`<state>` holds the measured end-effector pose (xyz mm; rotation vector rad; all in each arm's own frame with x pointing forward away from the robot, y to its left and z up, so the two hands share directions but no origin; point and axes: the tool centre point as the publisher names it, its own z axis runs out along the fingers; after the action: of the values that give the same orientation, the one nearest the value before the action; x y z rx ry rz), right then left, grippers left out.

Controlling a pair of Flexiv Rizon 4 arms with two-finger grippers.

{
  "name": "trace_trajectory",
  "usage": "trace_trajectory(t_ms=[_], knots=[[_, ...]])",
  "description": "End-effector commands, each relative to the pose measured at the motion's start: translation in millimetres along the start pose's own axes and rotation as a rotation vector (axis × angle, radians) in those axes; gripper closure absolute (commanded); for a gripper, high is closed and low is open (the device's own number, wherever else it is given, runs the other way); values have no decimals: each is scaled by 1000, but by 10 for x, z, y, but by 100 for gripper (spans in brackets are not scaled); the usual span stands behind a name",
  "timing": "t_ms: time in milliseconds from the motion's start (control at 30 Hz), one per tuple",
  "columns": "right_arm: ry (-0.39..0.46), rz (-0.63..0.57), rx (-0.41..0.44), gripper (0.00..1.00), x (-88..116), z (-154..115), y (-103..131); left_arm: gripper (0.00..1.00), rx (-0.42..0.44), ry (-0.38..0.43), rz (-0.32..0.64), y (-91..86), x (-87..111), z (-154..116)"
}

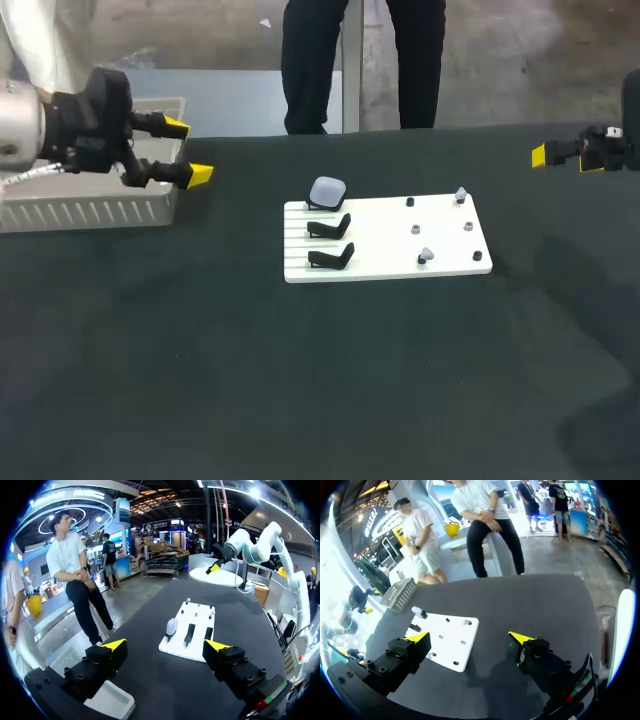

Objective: Pick up each earbud case from the left stands, insert the matching earbuds, close the lid, and place the case in the box.

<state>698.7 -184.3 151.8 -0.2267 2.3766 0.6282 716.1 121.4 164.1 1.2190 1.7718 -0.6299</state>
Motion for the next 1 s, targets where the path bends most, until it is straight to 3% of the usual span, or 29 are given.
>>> trace_trajectory(t_ms=[33,500,667,1000], knots=[[-1,-1,-3,0,2,5,-7,0,258,-86,309,49,34,-12],[-1,-1,-3,0,2,5,-7,0,258,-86,309,49,34,-12],[-1,-1,-3,0,2,5,-7,0,170,-20,213,-31,38,167],[-1,-1,-3,0,2,5,-7,0,216,-50,163,36,93,756]])
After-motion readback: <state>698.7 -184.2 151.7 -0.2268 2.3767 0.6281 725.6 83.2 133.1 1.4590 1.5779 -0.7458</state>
